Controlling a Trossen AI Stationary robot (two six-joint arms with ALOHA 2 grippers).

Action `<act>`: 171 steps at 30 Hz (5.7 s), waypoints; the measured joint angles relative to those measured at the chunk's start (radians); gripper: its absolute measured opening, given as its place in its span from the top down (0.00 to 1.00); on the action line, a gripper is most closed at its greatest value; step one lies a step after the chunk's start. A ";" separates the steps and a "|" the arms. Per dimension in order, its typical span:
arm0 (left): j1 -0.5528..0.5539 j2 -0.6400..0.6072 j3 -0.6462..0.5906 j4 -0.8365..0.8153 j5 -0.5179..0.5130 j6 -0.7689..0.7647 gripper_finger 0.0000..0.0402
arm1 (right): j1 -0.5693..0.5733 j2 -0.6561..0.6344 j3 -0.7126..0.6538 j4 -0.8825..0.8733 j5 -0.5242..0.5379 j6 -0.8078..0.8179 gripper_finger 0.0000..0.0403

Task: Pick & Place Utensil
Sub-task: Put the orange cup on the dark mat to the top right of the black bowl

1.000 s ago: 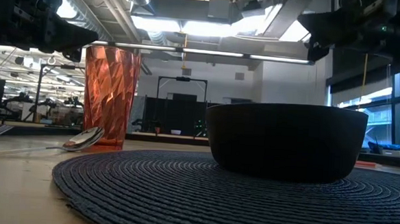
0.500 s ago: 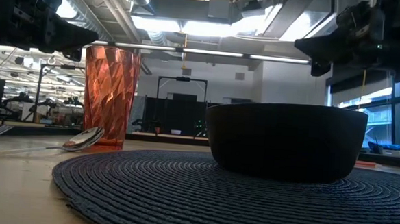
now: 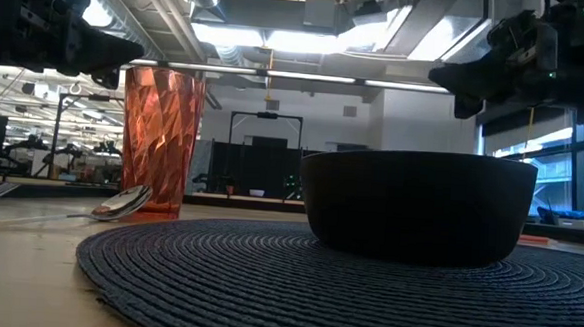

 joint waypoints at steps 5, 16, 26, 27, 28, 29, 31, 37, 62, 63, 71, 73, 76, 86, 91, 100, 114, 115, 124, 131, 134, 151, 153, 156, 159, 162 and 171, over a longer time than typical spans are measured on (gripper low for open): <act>0.000 0.000 0.000 0.000 0.000 -0.049 0.99 | 0.000 0.000 0.000 0.023 0.000 0.002 1.00; 0.000 0.000 0.000 0.059 -0.034 -0.301 0.99 | 0.000 0.000 0.000 0.024 0.000 0.005 0.98; -0.019 0.094 0.123 0.074 -0.088 -0.410 0.99 | 0.000 0.000 0.000 0.024 0.000 0.003 0.98; -0.027 0.122 0.152 0.056 -0.102 -0.409 0.99 | 0.000 0.000 0.000 0.025 0.000 0.004 0.98; -0.036 0.154 0.181 0.040 -0.119 -0.408 0.99 | 0.000 0.000 0.000 0.026 0.000 0.005 0.98; -0.046 0.192 0.212 0.023 -0.132 -0.402 0.99 | 0.000 0.000 0.000 0.027 0.000 0.005 0.98; -0.073 0.273 0.278 -0.028 -0.146 -0.375 0.99 | 0.000 0.000 0.000 0.028 0.000 0.007 0.98; -0.195 0.527 0.512 -0.227 -0.258 -0.316 0.99 | 0.000 0.000 0.000 0.025 -0.001 0.009 0.98; -0.714 0.894 1.033 -0.961 -0.997 -0.541 0.99 | 0.001 0.000 0.001 -0.006 -0.069 0.005 0.98; -0.730 0.866 1.007 -0.947 -1.022 -0.541 0.99 | 0.001 0.000 0.001 -0.008 -0.069 0.005 0.98; -0.803 0.630 0.651 -0.508 -1.146 -0.371 0.99 | 0.001 0.000 0.001 -0.008 -0.069 0.005 0.98; -0.795 0.582 0.571 -0.426 -1.142 -0.350 0.99 | 0.001 0.000 0.006 -0.024 -0.069 0.006 0.98; -0.797 0.518 0.462 -0.268 -1.141 -0.253 1.00 | 0.005 0.015 0.062 -0.133 -0.058 0.022 0.98; -0.711 0.471 0.083 0.710 -0.984 0.319 1.00 | 0.094 0.347 0.517 -0.507 -0.015 -0.083 0.99; -0.706 0.452 0.003 0.751 -1.084 0.274 0.99 | 0.152 0.590 0.802 -0.685 -0.015 -0.225 0.99; -0.707 0.455 0.000 0.691 -1.155 0.232 0.99 | 0.264 0.935 1.296 -1.009 0.123 -0.484 0.83; -0.707 0.455 0.000 0.643 -1.155 0.223 0.99 | 0.359 1.337 1.880 -1.409 0.194 -0.667 0.44; -0.707 0.455 0.000 0.643 -1.155 0.223 0.99 | 0.359 1.355 1.900 -1.428 0.187 -0.680 0.44; -0.707 0.455 0.000 0.631 -1.172 0.222 0.99 | 0.349 1.435 1.949 -1.408 0.194 -0.737 0.44; -0.707 0.455 0.000 0.624 -1.172 0.215 0.99 | 0.321 1.435 1.952 -1.384 0.184 -0.721 0.44; -0.707 0.455 0.000 0.624 -1.172 0.215 0.99 | 0.310 1.435 1.952 -1.394 0.156 -0.700 0.44; -0.707 0.455 0.000 0.622 -1.171 0.215 0.99 | 0.297 1.495 1.950 -1.365 0.106 -0.648 0.55; -0.707 0.455 0.000 0.621 -1.171 0.215 0.99 | 0.297 1.501 1.950 -1.350 0.106 -0.648 0.61; -0.707 0.455 0.000 0.621 -1.171 0.215 0.99 | 0.298 1.501 1.950 -1.346 0.107 -0.648 0.73; -0.707 0.455 0.000 0.621 -1.172 0.215 0.99 | 0.298 1.501 1.950 -1.339 0.108 -0.648 0.87; -0.707 0.455 0.000 0.622 -1.172 0.215 0.99 | 0.298 1.501 1.967 -1.336 0.120 -0.640 0.96; -0.707 0.455 0.000 0.614 -1.172 0.215 0.99 | 0.312 1.500 2.217 -1.636 0.246 -0.588 0.96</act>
